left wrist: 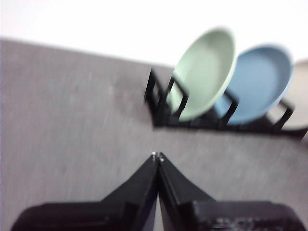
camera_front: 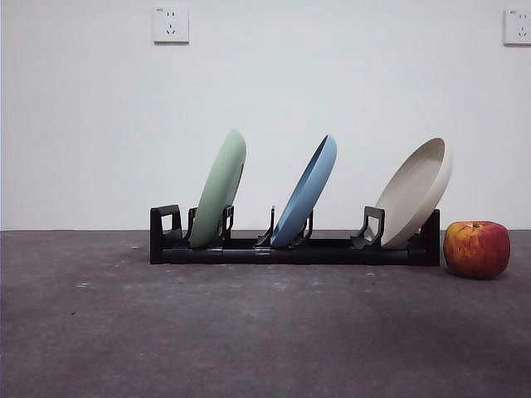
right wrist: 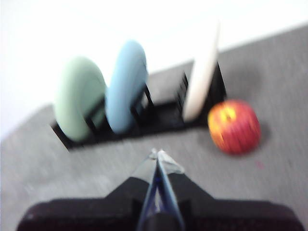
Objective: Take the green plate from the plate rack,put the plate on the table,take the apple from the table,put the apple in the plate
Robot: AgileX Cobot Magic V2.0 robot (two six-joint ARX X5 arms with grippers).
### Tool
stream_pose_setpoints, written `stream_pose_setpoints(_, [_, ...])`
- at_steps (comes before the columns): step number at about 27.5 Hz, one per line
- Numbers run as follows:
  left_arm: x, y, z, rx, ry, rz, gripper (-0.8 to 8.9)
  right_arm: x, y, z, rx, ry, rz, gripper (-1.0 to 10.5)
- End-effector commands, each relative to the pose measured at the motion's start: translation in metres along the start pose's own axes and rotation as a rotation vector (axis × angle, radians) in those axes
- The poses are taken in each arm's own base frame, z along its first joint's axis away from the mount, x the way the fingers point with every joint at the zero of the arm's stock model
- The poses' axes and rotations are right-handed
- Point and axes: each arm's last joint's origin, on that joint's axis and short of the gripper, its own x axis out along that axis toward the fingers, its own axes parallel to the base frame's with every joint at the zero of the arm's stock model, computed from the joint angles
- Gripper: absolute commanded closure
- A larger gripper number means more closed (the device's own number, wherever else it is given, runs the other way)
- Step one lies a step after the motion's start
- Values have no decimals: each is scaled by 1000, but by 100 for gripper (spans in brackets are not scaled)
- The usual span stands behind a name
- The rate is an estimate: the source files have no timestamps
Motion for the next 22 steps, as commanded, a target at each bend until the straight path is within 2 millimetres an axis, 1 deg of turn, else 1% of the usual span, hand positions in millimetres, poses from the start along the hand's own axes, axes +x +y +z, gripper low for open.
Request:
stream_pose_setpoints(1, [-6, -5, 17, -13, -37, -12, 819, -5, 8, 20, 30, -50, 15, 959])
stream_pose_setpoints(5, [-13, -13, 40, -8, -37, -66, 819, -11, 19, 50, 21, -74, 33, 959])
stream_pose_setpoints(8, [-16, -20, 57, -10, -4, -137, 819, -15, 27, 68, 2, -24, 35, 959])
stream_pose_setpoints(12, [-18, -29, 83, -4, 58, -209, 820, -16, 37, 90, -65, 109, 90, 959])
stream_pose_setpoints(16, [-16, -36, 105, 20, 132, -308, 820, -17, 46, 109, -108, 290, 138, 959])
stream_pose_setpoints(19, [-13, -42, 117, 8, 206, -422, 820, -18, 51, 121, -155, 421, 143, 959])
stream_pose_setpoints(22, [-11, -45, 126, 4, 274, -480, 820, -18, 54, 132, -197, 526, 143, 959])
